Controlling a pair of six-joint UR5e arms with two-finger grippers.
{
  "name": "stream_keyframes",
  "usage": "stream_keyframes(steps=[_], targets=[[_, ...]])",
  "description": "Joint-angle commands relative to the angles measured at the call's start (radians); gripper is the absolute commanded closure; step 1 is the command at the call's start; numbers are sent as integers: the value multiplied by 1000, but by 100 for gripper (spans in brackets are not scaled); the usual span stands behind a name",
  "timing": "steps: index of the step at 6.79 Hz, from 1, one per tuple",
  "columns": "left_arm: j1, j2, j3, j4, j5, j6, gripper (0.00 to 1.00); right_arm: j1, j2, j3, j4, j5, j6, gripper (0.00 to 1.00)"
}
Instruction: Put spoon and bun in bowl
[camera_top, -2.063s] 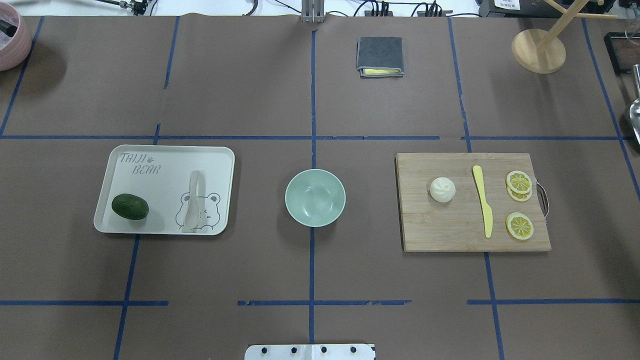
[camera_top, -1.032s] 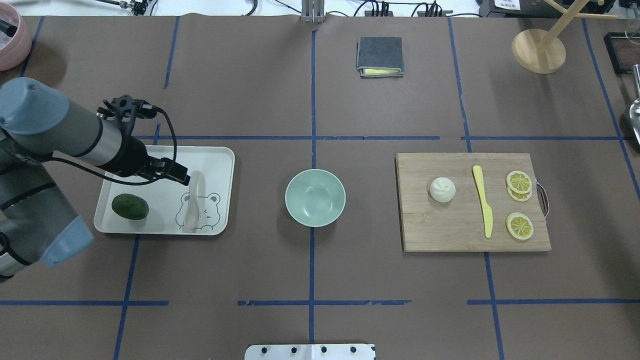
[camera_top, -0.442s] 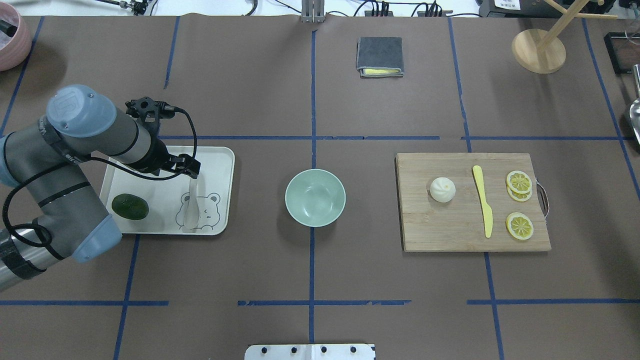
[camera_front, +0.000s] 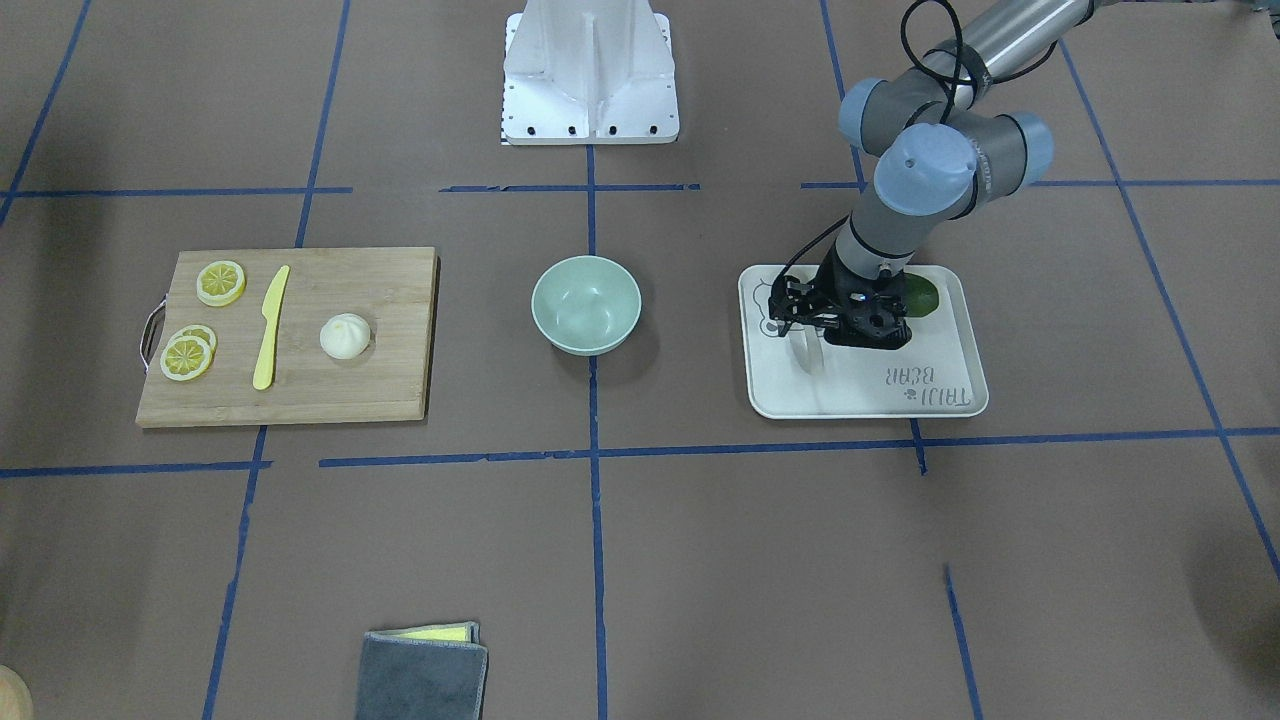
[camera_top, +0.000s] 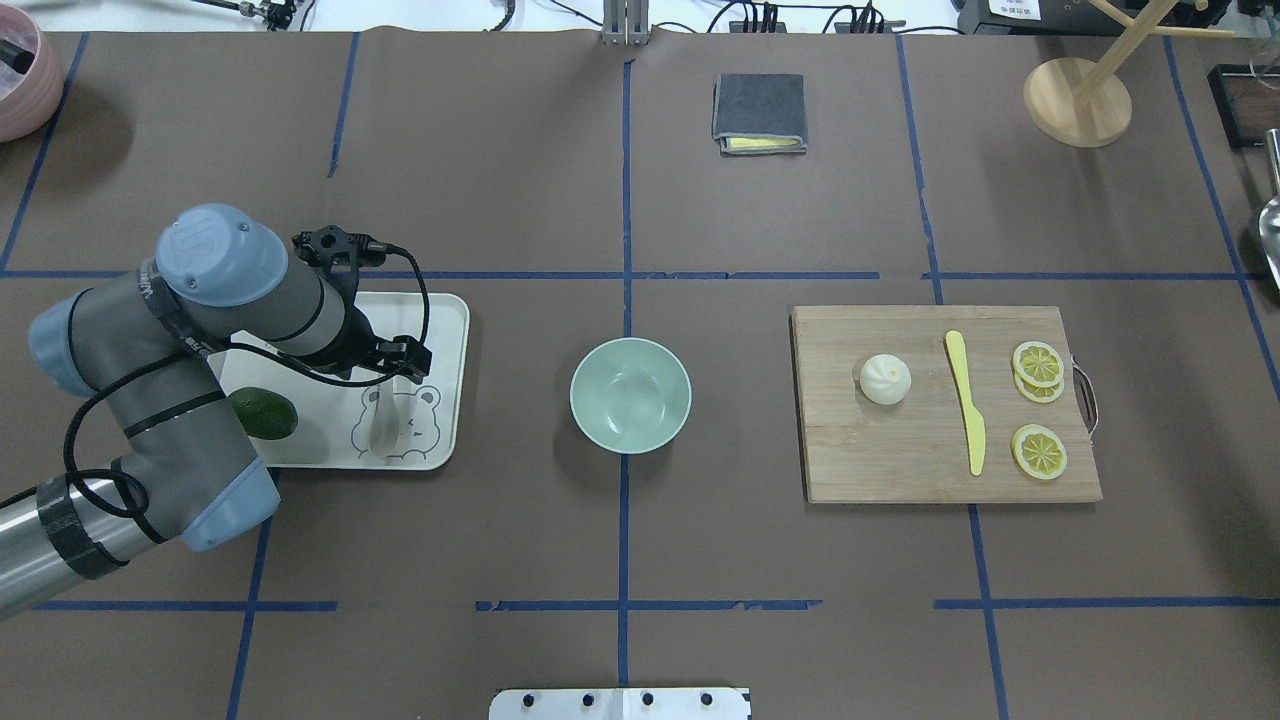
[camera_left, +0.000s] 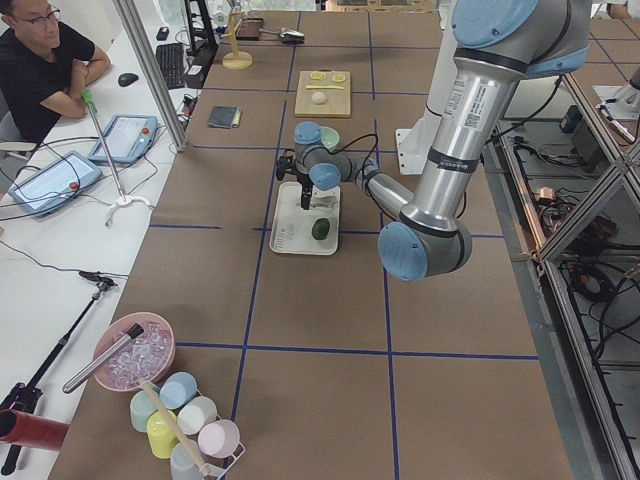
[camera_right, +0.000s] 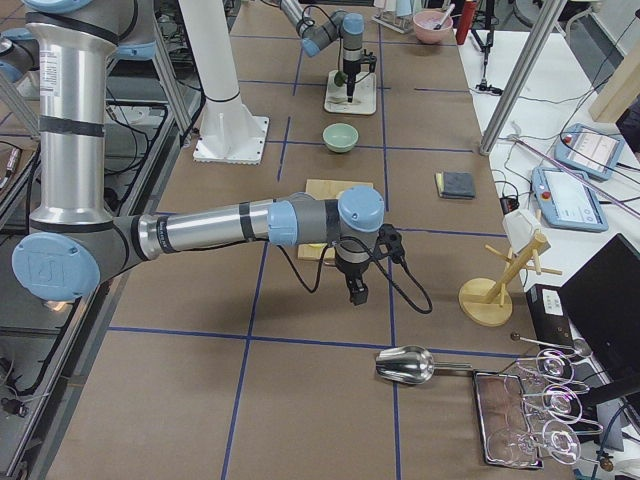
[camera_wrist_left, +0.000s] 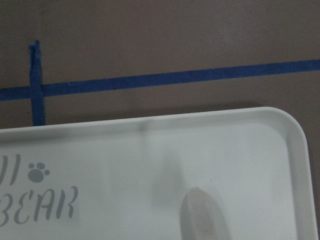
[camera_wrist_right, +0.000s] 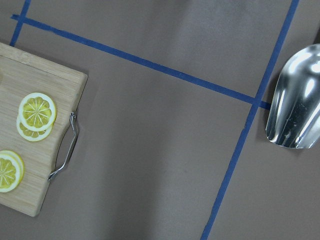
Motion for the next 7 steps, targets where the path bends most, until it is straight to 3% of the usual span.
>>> stream_keyframes(steps=[1,2,3,5,7], targets=[[10,-9,8,21,26,-12,40,0,-1,-1,0,0,0,0],[10,-7,7,21,26,-12,75,0,-1,-1,0,0,0,0],[10,-9,5,21,27,-12,100,0,-1,0,2,-2,-1,0],[4,-13,-12,21,26,-13,100,0,-1,2,2,0,-1,0],[-1,-117,-23,24,26,-28,100,0,-1,7,2,0,-1,0]])
